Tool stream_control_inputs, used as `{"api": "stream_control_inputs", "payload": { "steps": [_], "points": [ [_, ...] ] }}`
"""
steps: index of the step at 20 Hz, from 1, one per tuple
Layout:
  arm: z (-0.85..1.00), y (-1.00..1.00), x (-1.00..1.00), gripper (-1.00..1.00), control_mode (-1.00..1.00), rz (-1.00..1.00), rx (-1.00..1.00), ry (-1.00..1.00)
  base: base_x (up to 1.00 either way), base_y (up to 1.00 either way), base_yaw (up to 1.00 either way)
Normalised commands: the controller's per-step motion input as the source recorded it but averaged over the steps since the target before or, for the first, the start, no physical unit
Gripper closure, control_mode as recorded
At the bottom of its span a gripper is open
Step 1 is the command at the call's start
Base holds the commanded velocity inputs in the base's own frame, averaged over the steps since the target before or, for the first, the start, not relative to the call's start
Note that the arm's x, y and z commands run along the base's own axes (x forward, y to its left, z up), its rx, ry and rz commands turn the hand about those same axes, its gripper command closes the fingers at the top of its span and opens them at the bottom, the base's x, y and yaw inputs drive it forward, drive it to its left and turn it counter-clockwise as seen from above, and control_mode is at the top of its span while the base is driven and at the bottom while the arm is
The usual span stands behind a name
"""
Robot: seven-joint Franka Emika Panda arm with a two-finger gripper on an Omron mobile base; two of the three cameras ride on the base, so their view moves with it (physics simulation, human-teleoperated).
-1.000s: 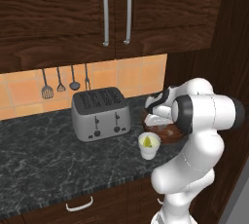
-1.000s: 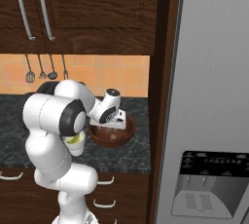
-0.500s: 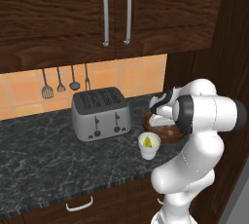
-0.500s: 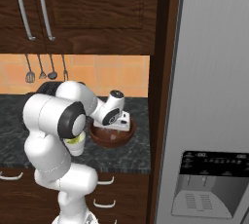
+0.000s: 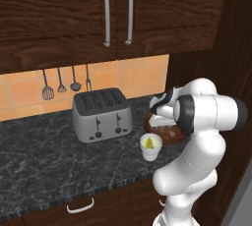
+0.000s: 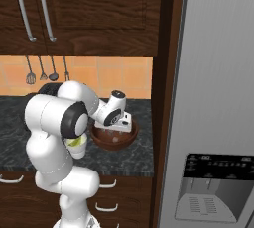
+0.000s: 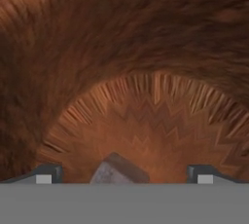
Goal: Grab a lemon wedge from the fridge and one ice cube from the ice bowl, and put them in the glass of lemonade.
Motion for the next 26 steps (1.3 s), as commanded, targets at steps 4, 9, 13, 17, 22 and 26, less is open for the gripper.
{"api": "stream_control_inputs", "payload": {
  "steps": [4,9,13,17,22,26],
  "points": [
    [-0.24,-0.01,-0.05,-1.0,-1.0,0.0,0.0,0.0,0.0,0.0,0.0],
    [-0.4,0.0,-0.01,-1.0,-1.0,0.0,0.0,0.0,0.0,0.0,0.0],
    [0.0,0.01,-0.06,-1.0,-1.0,0.0,0.0,0.0,0.0,0.0,0.0],
    [0.0,0.0,-0.01,-1.0,-1.0,0.0,0.0,0.0,0.0,0.0,0.0],
    [0.0,0.0,0.0,-1.0,-1.0,0.0,0.0,0.0,0.0,0.0,0.0],
    [0.0,0.0,0.0,1.0,-1.0,0.0,0.0,0.0,0.0,0.0,0.0]
  ]
}}
